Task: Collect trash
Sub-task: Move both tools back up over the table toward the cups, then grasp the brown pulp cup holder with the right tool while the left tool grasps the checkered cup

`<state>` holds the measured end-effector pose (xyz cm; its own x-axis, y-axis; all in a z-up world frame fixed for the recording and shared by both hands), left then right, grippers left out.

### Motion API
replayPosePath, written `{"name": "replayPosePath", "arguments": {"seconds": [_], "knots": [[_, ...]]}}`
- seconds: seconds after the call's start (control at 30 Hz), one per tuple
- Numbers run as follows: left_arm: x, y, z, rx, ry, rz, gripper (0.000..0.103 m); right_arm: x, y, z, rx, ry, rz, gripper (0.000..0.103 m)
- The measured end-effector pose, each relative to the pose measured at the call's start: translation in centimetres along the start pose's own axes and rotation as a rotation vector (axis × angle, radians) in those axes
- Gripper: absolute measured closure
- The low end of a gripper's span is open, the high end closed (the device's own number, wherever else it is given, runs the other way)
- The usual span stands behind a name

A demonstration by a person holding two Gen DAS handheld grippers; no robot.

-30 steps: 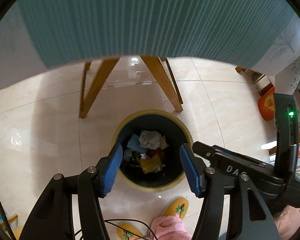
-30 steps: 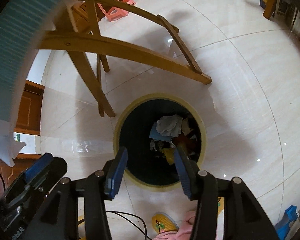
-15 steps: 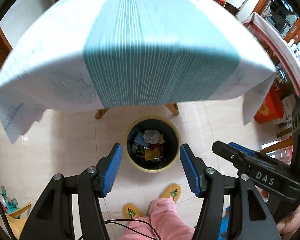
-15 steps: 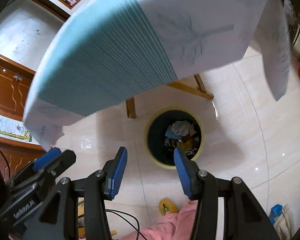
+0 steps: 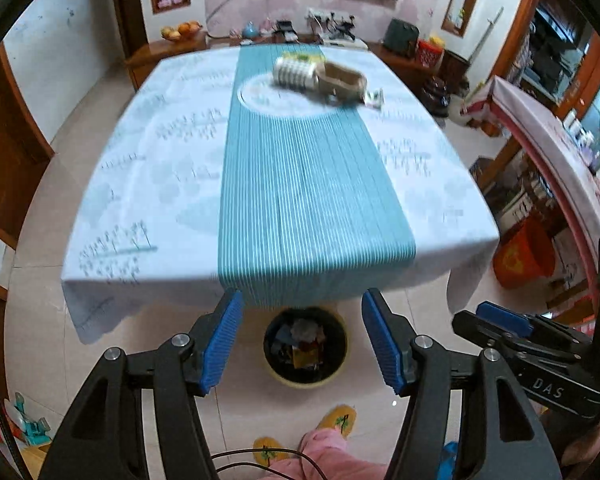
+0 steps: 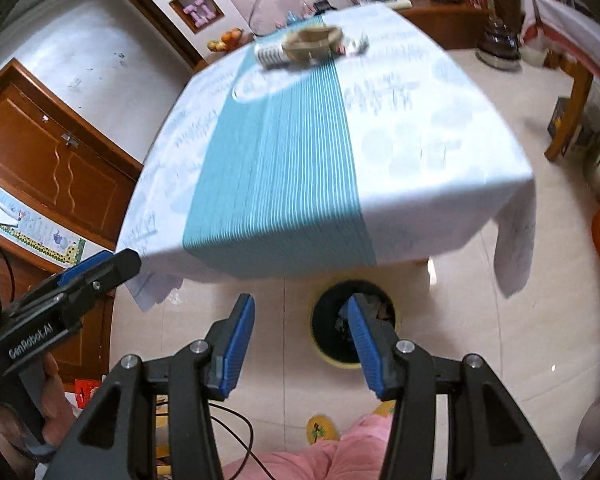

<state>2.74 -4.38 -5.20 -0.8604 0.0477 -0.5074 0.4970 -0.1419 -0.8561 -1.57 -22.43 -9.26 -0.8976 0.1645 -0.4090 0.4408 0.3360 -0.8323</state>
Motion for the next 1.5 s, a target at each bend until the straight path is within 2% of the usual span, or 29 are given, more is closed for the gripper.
{"name": "replayPosePath", "arguments": {"seconds": [0.33,0.53,0.67,0.87,1.13,1.3,1.5], "knots": [[-5.3,-2.2,-0.3,-0.050,-0.016,0.067,0.042,-6.0,-2.3,1.0,-0.015,-0.051,0.069,0.054],[-9.6,-1.5,-1.1,-0.063,0.041,0.074,0.036,-9.9,-1.5,1.0,-0.015,-0.030,0.098,0.054],[-13.6,0.4,-2.0,-0.058,0.099,0.070,0.036,-12.9,-0.5,1.1,-0.003,-0.003,0.112,0.054],[-21.5,4.5,-3.3,-0.024,0.271,0.077,0.036,-18.4,2.3,0.8,0.032,0.089,0.145,0.054],[-31.4,12.3,-3.5,0.082,0.487,-0.010,0.036,-25.9,8.4,1.0,0.041,0.363,0.135,0.054],[-36.4,18.3,-3.1,0.150,0.544,-0.082,0.036,-29.7,13.6,2.2,0.080,0.512,0.120,0.054],[-40.9,24.2,-1.7,0.199,0.614,-0.124,0.036,-32.4,18.1,4.1,0.138,0.639,0.108,0.054]]}}
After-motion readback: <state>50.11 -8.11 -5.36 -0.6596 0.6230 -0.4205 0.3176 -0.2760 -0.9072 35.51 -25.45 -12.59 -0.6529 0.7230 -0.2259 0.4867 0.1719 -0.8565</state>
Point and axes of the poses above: each gripper's, at about its wrist camera, not at the fingertips, and y roughly the way its jaws point, z to its right, x to its underside, the point moved 3 cm from there along y, roughly the way its jaws point, and after that the axes turned 1 degree about z, right-handed, at the moved point
